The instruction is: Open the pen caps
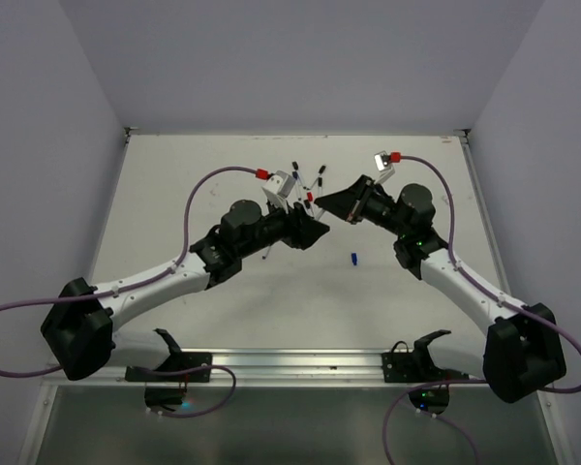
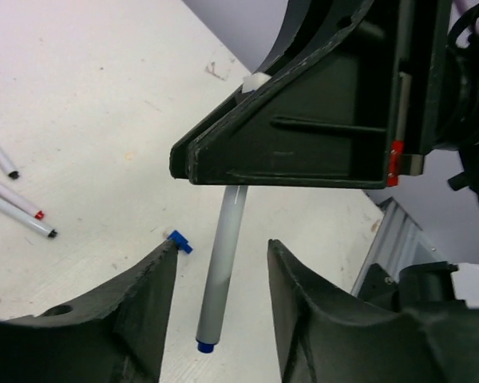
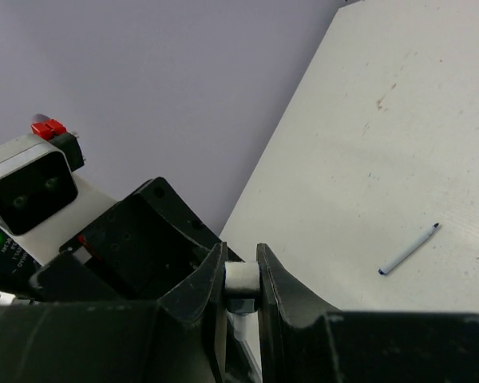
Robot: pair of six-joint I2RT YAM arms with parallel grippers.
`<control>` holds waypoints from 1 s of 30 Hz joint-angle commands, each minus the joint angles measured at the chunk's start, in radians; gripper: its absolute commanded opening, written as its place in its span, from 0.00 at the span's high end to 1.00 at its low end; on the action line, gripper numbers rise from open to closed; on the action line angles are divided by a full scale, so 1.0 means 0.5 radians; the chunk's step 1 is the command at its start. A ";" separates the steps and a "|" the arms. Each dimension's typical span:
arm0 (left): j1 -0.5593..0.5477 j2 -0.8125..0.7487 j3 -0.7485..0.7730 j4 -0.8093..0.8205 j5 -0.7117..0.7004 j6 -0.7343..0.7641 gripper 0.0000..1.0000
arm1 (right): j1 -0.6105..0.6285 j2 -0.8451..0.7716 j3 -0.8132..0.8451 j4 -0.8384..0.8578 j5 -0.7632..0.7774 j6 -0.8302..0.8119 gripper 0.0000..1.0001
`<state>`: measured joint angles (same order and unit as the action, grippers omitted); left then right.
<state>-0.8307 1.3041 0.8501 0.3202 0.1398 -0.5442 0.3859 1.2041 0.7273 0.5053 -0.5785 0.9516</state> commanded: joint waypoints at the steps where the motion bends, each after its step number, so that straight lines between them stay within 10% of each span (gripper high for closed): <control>1: 0.005 0.045 0.082 0.001 -0.077 0.085 0.51 | 0.026 -0.058 0.101 -0.020 0.043 -0.026 1.00; 4: 0.008 0.098 0.134 0.055 0.045 0.055 0.98 | 0.029 -0.055 0.110 -0.017 0.043 -0.016 1.00; 9: 0.047 0.113 0.064 0.396 0.437 -0.114 1.00 | 0.032 -0.034 0.113 0.029 0.034 -0.096 1.00; 14: 0.103 0.104 -0.206 1.389 1.014 -0.540 1.00 | 0.029 0.064 0.107 0.336 -0.140 -0.280 1.00; 21: 0.222 0.052 -0.415 1.913 1.040 -0.793 1.00 | 0.032 0.166 0.116 0.708 -0.346 -0.059 1.00; 24: 0.171 -0.183 -0.332 0.985 0.361 -0.249 1.00 | 0.044 0.117 0.159 0.403 -0.231 -0.145 1.00; 26: 0.015 -0.203 -0.029 0.135 -0.598 0.038 1.00 | 0.127 0.062 0.238 0.077 -0.013 -0.428 1.00; 30: -0.461 0.017 0.278 -0.360 -1.674 0.245 1.00 | 0.449 0.080 0.634 -1.177 1.155 -0.826 1.00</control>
<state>-0.9394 1.2758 0.8459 0.3832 -0.1734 -0.5732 0.4965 1.2449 0.9031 0.3878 -0.4473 0.7742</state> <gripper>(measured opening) 0.087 0.191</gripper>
